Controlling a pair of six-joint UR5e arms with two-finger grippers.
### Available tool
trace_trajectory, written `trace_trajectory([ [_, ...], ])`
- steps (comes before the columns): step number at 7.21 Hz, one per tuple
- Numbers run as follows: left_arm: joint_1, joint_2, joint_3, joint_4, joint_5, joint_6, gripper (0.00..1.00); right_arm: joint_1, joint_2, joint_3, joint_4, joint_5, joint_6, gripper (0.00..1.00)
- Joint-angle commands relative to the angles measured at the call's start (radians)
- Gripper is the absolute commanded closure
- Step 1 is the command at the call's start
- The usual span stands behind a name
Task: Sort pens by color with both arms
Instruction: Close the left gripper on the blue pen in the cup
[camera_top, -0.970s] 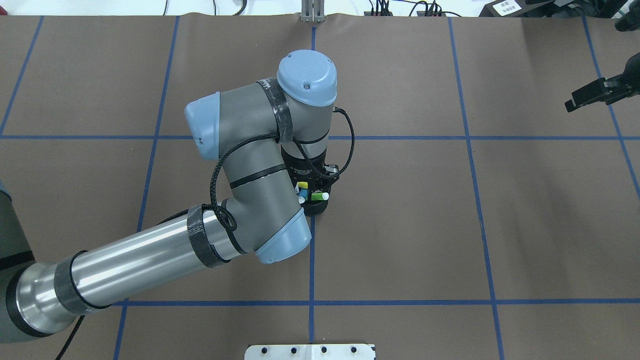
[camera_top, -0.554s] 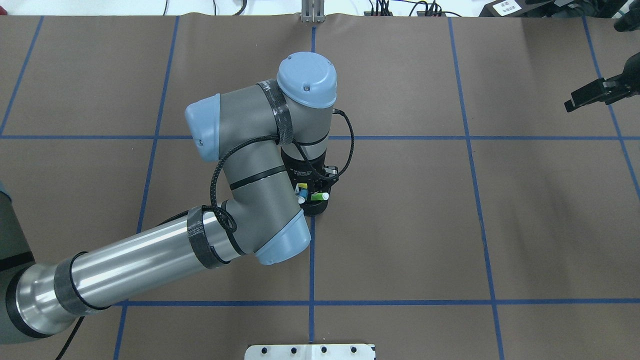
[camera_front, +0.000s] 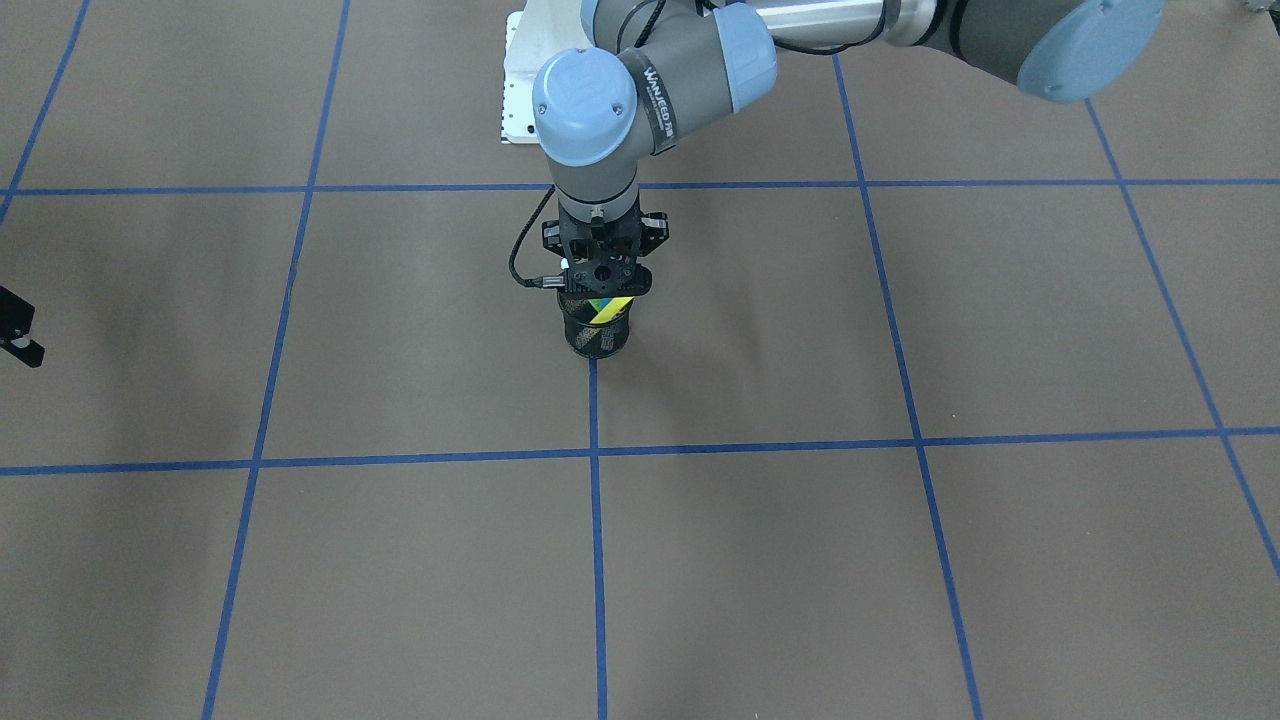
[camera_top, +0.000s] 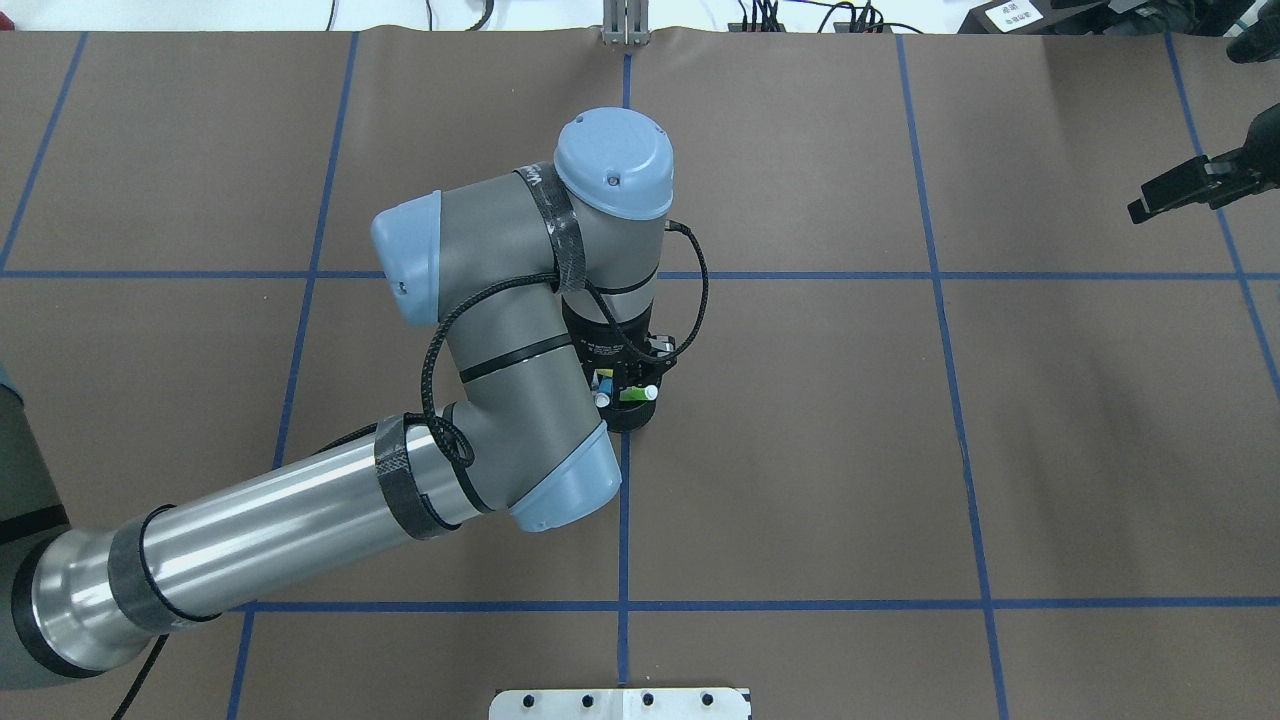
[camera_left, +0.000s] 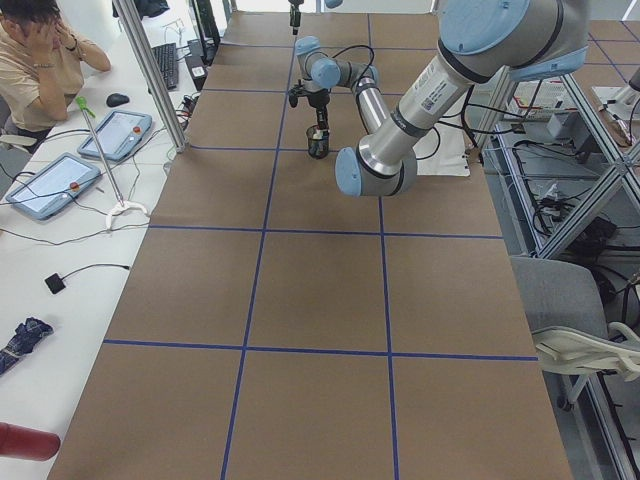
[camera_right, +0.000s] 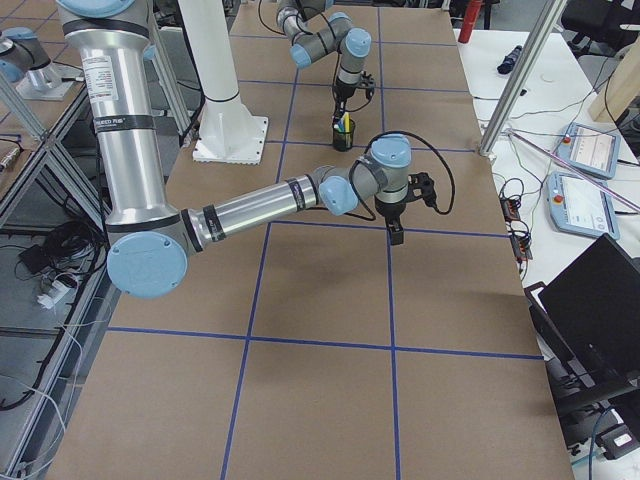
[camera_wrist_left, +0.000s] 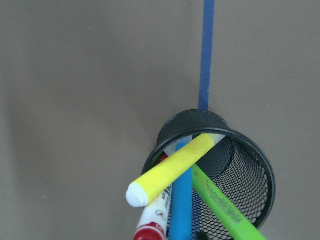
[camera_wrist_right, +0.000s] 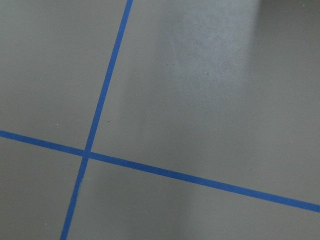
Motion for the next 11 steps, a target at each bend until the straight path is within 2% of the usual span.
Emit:
trace_trajectory([
  [1, 0.006, 0.001, 0.0, 0.0, 0.0, 0.0, 0.67, -0.001, 0.0, -0.003, 0.0, 0.0, 0.0, 0.0],
  [3, 0.008, -0.001, -0.001, 0.0, 0.0, 0.0, 0.71, -0.001, 0.0, -0.003, 0.0, 0.0, 0.0, 0.0],
  [5, 0.008, -0.001, -0.008, 0.001, 0.0, 0.0, 0.99, -0.001, 0.0, -0.003, 0.0, 0.0, 0.0, 0.0],
  [8, 0.006, 0.001, -0.035, 0.006, 0.0, 0.002, 1.0, -0.002, 0.006, -0.007, 0.0, 0.0, 0.0, 0.0],
  [11, 0.003, 0.001, -0.148, 0.018, 0.002, -0.001, 1.0, -0.002, 0.011, -0.01, 0.0, 0.0, -0.002, 0.0],
])
